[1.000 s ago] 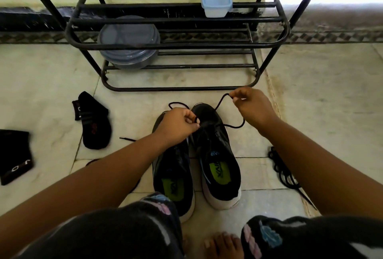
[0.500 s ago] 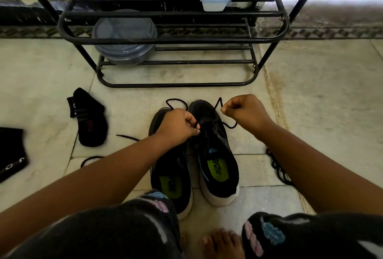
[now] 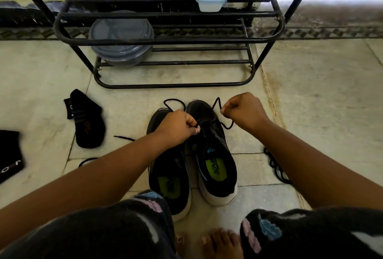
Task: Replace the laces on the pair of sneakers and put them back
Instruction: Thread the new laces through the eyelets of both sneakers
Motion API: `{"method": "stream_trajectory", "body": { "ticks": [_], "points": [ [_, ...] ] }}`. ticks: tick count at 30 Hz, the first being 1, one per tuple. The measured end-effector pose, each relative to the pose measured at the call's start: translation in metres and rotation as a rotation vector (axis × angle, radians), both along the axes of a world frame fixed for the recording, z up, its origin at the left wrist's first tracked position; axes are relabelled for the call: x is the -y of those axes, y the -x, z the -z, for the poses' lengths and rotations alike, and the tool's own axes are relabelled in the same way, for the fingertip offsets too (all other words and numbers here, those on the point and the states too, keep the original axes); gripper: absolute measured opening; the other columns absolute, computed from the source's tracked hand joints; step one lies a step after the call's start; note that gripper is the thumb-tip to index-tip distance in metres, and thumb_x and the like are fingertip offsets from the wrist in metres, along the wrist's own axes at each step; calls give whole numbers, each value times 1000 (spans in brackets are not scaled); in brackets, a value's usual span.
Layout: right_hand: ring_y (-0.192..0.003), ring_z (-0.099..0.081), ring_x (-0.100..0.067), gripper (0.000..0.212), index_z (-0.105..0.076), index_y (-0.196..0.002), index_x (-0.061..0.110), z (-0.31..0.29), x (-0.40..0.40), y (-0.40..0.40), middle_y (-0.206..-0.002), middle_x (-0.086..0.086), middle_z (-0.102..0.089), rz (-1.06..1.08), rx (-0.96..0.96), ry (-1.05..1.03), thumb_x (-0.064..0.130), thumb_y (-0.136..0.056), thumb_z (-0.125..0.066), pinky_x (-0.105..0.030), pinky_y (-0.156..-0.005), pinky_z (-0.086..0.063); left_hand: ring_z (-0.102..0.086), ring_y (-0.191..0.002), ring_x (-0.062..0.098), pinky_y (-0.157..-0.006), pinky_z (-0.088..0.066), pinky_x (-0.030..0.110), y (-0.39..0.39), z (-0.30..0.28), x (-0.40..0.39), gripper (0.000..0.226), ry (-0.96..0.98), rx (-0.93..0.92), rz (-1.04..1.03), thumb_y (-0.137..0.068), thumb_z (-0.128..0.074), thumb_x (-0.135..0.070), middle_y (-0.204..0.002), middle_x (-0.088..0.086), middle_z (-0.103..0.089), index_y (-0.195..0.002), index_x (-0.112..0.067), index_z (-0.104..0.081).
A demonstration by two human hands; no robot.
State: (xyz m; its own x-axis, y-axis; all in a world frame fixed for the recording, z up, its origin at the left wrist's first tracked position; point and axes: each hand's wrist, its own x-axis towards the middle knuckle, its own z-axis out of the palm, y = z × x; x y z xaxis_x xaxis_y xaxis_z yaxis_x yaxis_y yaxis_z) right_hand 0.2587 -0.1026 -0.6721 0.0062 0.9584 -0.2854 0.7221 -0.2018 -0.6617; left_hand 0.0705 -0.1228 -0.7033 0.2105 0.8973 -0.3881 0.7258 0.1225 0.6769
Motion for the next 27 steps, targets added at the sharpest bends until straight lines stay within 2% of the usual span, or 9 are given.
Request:
{"method": "stream_trajectory", "body": {
  "ticks": [3,5,7,9,11,13,20,23,27],
  "points": [
    [-72,-60,-3,7,-75,-82,9,0,4,0,-76,4,-67,-88,-60,76,10,-84,-67,-10,-59,-42,-68,-86,17,-86,-54,34,2,-1,0,13,12,9,16,-85,-69,-16,-86,9,-74,-94,-9,-75],
    [-64,-57,3,6,-74,-81,12,2,8,4,-70,9,-65,-168,-89,137,10,-82,-69,-5,-54,-39,-68,-83,13,-82,-54,27,2,1,1,11,1,21,-15,-85,-68,-13,-86,6,-74,-93,-10,-75],
    [-70,-59,0,6,-74,-83,14,7,12,11,-75,7,-66,-240,-65,186,10,-82,-69,-9,-60,-41,-65,-74,4,-70,-49,12,1,2,2,8,-4,22,-46,-85,-68,-11,-80,-1,-71,-91,-12,-73],
    [-82,-61,-10,10,-72,-91,15,16,15,21,-85,3,-66,-298,46,193,11,-83,-67,-17,-69,-45,-60,-65,-1,-58,-41,3,-1,3,3,5,-7,4,-48,-83,-69,-12,-71,-7,-66,-86,-16,-70],
    [-86,-61,-15,18,-71,-99,18,21,19,31,-91,1,-64,-313,148,184,11,-84,-63,-24,-75,-48,-57,-60,-2,-52,-39,2,-3,4,3,7,-10,-4,-50,-82,-71,-12,-64,-10,-62,-82,-19,-67],
    [-88,-62,-19,25,-70,-103,19,23,20,37,-97,-2,-66,-285,158,178,8,-84,-60,-28,-78,-51,-55,-59,-2,-50,-38,2,-2,5,3,7,-7,0,-59,-81,-72,-11,-63,-11,-60,-82,-17,-67],
    [-91,-64,-19,15,-74,-92,16,33,25,36,-98,-4,-71,-157,7,177,11,-89,-60,-34,-89,-52,-57,-61,-1,-52,-38,3,-2,7,3,7,2,21,-50,-81,-73,-15,-65,-11,-61,-86,-15,-68],
    [-88,-65,-22,11,-75,-87,12,30,21,30,-90,-7,-71,-135,-99,230,9,-85,-65,-34,-86,-53,-61,-70,9,-64,-45,14,0,6,3,16,1,85,-21,-78,-76,-25,-76,-2,-67,-89,-16,-68],
    [-72,-61,-15,19,-70,-74,14,26,21,21,-77,-3,-67,-50,-280,325,2,-85,-61,-23,-64,-49,-54,-69,7,-67,-45,22,1,3,5,34,44,153,23,-69,-82,-37,-80,-2,-62,-92,-18,-67]
  ]
}}
